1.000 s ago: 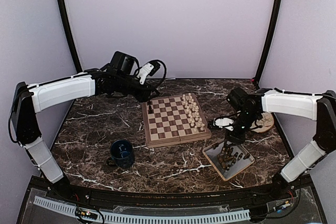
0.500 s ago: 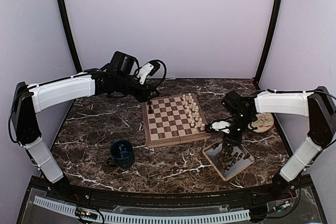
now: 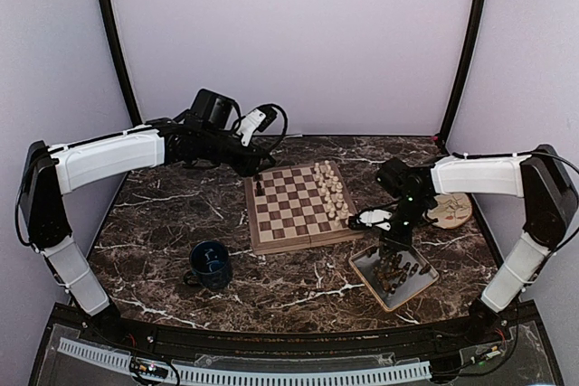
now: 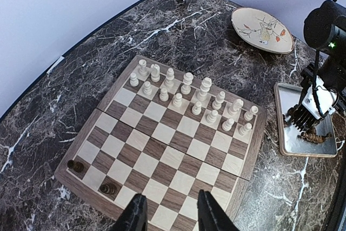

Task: Set up the chess pieces on the board
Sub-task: Pick up the knight from the chess pile.

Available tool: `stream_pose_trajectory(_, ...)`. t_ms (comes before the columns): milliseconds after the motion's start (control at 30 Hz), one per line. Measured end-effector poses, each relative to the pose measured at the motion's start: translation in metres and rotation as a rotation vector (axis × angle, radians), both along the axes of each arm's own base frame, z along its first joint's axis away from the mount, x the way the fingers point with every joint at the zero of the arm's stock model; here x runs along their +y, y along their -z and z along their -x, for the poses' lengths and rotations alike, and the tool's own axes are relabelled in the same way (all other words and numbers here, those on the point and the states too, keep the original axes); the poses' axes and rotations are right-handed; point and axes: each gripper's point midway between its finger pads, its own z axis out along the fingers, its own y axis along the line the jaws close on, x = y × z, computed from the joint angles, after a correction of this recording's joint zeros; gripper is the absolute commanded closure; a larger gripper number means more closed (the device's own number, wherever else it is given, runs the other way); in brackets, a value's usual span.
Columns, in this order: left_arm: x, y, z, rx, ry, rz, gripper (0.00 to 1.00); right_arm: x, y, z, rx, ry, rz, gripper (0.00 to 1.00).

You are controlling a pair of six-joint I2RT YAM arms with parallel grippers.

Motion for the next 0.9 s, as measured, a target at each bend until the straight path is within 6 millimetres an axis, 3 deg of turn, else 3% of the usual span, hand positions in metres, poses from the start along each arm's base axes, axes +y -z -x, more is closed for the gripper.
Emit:
stream_pose_trajectory(200,-0.002,0.002,0.001,0.003,0.004,-0.003,0.66,0.005,-0.006,-0.002,0.004,0.000,-0.018,0.91)
stream_pose_trajectory(433,-0.002,0.003,0.002,0.004,0.004,-0.007,0.66,0.022,-0.032,-0.016,-0.024,-0.002,-0.075,0.91)
stream_pose_trajectory(667,-0.001,0.003,0.001,0.004,-0.003,-0.014,0.66,0.054,-0.063,-0.041,-0.076,-0.024,-0.163,0.91)
stream_pose_trajectory(900,0.002,0.005,0.000,0.004,-0.012,-0.027,0.66,0.074,-0.043,-0.036,-0.009,-0.073,-0.148,0.91)
